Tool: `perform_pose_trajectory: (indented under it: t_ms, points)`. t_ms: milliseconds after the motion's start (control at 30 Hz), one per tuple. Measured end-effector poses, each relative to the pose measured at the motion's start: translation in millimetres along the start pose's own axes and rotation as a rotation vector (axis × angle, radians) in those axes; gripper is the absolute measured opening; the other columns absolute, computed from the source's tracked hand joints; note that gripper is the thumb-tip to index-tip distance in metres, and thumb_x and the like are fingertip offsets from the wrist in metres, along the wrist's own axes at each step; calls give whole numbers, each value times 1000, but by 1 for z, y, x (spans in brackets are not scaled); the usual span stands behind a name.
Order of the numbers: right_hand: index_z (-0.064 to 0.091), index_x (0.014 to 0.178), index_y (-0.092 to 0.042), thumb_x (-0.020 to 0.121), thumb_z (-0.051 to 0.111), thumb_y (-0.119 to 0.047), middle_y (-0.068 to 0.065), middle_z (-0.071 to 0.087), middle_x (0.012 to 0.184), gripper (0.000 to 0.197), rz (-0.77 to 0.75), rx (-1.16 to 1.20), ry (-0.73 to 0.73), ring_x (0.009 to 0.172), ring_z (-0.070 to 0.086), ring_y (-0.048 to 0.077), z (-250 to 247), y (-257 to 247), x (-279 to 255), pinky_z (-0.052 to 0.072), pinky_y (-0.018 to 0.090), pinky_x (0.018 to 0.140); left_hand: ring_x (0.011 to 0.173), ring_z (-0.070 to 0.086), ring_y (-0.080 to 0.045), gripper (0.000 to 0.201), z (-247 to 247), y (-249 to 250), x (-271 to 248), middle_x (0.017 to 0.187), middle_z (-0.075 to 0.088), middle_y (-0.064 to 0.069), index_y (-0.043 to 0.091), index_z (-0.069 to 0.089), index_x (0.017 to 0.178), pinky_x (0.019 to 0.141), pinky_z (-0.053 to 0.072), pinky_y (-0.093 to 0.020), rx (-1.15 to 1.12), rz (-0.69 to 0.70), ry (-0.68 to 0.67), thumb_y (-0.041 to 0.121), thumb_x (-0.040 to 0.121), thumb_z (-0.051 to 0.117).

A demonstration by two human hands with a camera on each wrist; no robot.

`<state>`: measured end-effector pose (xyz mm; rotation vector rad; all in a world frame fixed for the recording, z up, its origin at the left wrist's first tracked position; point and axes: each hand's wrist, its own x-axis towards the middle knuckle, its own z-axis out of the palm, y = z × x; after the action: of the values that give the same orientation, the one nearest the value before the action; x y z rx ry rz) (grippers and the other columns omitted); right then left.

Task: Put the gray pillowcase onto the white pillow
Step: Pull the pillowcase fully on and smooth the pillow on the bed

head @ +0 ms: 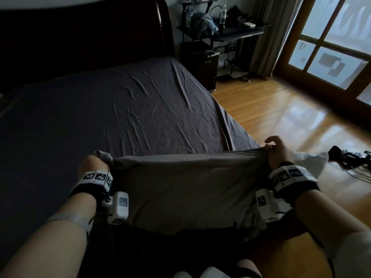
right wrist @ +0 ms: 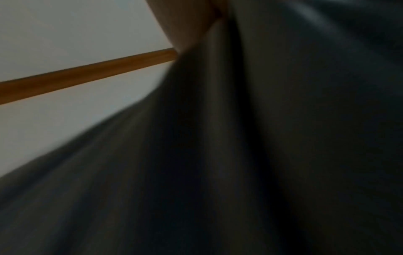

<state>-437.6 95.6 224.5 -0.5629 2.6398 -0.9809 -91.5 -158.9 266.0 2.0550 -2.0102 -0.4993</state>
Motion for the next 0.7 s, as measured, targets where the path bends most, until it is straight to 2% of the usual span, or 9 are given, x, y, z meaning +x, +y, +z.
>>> perform_pose_trajectory:
  t_ms: [100,233,300,367,433,500,567,633,700]
  points:
    - [54,106,-20,92,46,-17,25,62,95,16,-101,13,5,93,58,40,0,-34,8,42,37,75,101,57,-48,46,-6,11,1,106,58,-35,-14,57,102,78,45,-45,-114,-83,32,26,95,36]
    - [55,107,-16,93,47,-18,24,61,105,17,-145,75,-22,98,57,39,25,-68,4,44,38,78,98,57,-50,47,-1,-6,4,104,58,-37,-15,56,99,76,45,-46,-172,-153,59,27,94,36]
    - [56,107,-17,93,47,-20,22,60,107,17,-160,129,-25,101,56,37,36,-84,0,43,36,80,96,57,-49,44,2,-2,-4,101,59,-36,-12,58,95,74,45,-44,-190,-113,48,27,93,38]
    - [55,106,-25,93,46,-25,16,60,107,16,-200,125,-67,100,56,35,50,-111,-7,43,36,82,101,57,-47,38,3,18,-9,104,59,-35,-11,61,94,82,48,-45,-227,-65,12,22,92,43]
    - [55,103,-30,92,46,-27,14,62,103,15,-229,130,-138,97,58,34,60,-126,-7,47,37,82,105,56,-45,35,-5,32,-12,107,58,-34,-12,61,95,84,45,-43,-254,-76,11,18,92,44]
    - [59,106,-24,89,50,-21,17,63,107,19,-199,119,-94,100,58,34,40,-109,9,44,33,81,104,56,-35,33,-23,16,-2,90,58,-29,-7,58,78,78,41,-38,-300,-100,45,16,95,42]
    - [59,103,-19,89,44,-26,21,63,110,22,-75,56,-2,103,57,35,11,-70,31,35,32,87,101,56,-29,32,-37,-21,11,79,50,-17,9,48,61,79,38,-36,-296,-122,89,10,94,43]
    - [56,99,-21,90,38,-32,21,65,102,23,35,-22,71,100,58,34,-6,-44,40,23,31,88,94,58,-33,20,-44,-43,15,85,55,-19,9,55,71,80,39,-38,-288,-141,139,8,89,49]
    - [57,105,-19,94,41,-26,20,65,103,21,29,15,57,102,58,33,5,-36,36,26,30,77,99,59,-39,13,-37,-47,10,102,61,-27,6,62,86,82,43,-42,-222,-172,134,13,90,51]
